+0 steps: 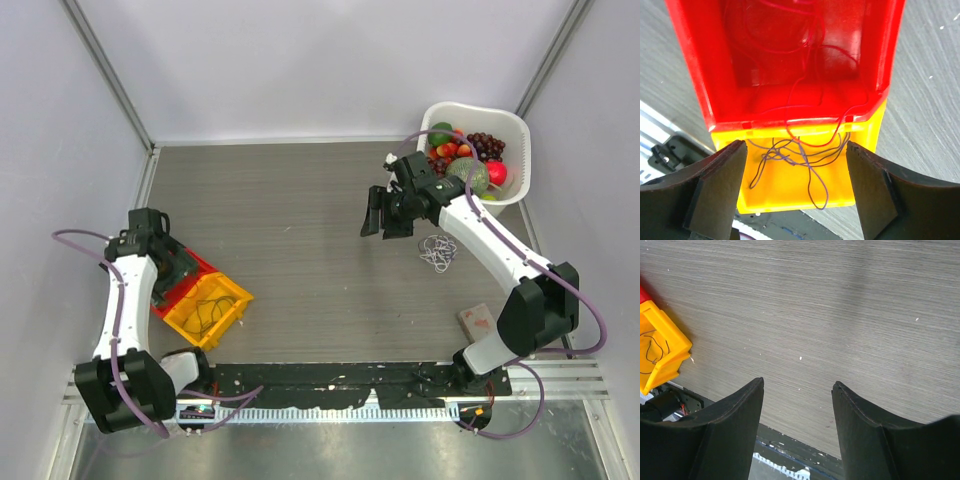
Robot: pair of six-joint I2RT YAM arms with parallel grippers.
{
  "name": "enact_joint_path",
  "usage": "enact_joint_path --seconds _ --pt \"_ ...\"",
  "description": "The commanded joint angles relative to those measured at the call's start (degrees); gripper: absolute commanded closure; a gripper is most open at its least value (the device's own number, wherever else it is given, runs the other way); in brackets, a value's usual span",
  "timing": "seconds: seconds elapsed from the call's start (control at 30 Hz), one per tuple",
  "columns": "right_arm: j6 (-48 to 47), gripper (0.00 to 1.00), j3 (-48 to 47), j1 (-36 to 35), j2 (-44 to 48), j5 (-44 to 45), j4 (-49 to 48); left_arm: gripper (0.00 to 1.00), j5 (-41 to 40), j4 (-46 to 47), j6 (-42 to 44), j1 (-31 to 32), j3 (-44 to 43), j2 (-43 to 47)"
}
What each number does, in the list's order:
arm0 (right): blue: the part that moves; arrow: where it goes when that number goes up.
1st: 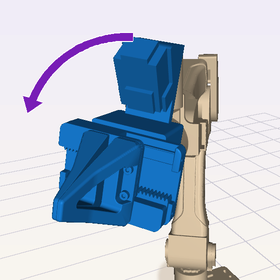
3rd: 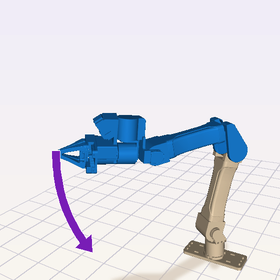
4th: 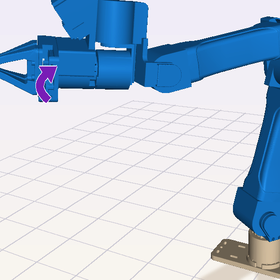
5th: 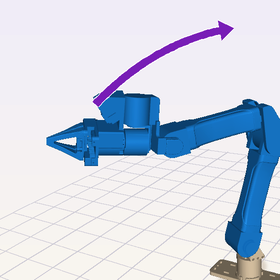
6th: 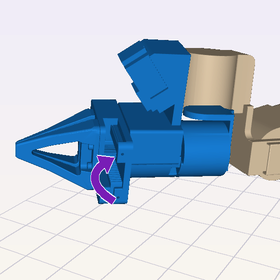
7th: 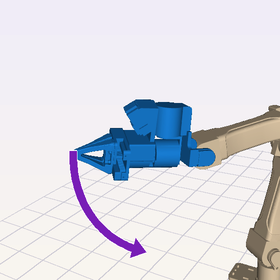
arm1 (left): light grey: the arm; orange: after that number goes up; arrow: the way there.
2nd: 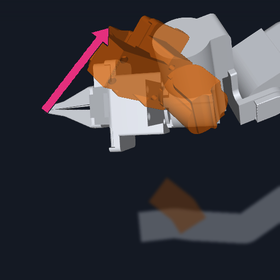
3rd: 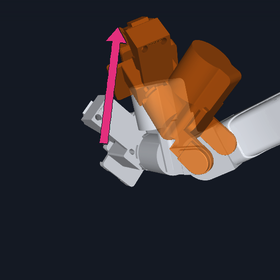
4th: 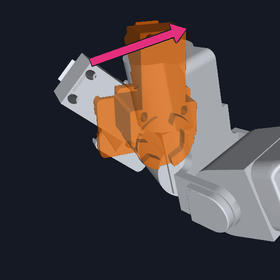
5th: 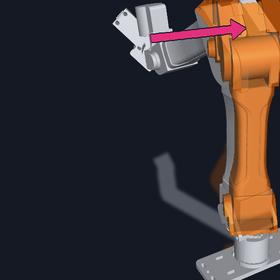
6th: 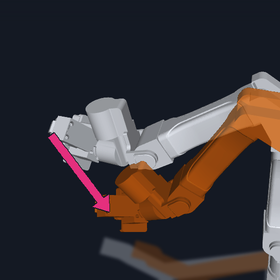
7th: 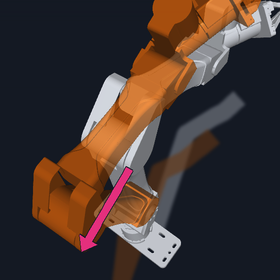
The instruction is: Untangle the cables
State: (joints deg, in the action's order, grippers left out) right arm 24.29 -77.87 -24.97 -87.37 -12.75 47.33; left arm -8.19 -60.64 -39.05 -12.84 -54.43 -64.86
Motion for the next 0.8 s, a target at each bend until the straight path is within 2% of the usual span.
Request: enact_joint_path --seconds 0.0,0.13,0.23,0.43,0.67,0.77 --pt "-0.65 0.38 1.40 -0.25 2.21 -0.78 -3.03 0.14 -4.81 -5.37 -4.98 0.10 -1.99 2.37" --pt "-1.88 0.38 2.54 -0.17 3.26 -0.43 -3.21 0.13 -5.70 -5.62 -8.14 -0.08 -2.25 0.62" --pt "-2.85 0.38 3.77 -0.17 4.75 0.18 -3.30 0.16 -5.27 -4.84 -10.17 -0.69 -1.91 -1.23" --pt "-4.08 0.38 5.79 -0.25 7.13 1.50 -3.30 0.32 -1.84 -0.54 -12.28 -3.50 -0.32 -4.48" --pt "-4.43 0.37 6.50 -0.25 7.83 2.12 -3.30 0.52 0.01 0.70 -12.81 -4.47 -2.61 -9.67" --pt "-4.52 0.37 6.50 -0.17 7.92 2.65 -3.30 0.65 -0.60 1.31 -13.60 -5.35 -2.61 -10.46"
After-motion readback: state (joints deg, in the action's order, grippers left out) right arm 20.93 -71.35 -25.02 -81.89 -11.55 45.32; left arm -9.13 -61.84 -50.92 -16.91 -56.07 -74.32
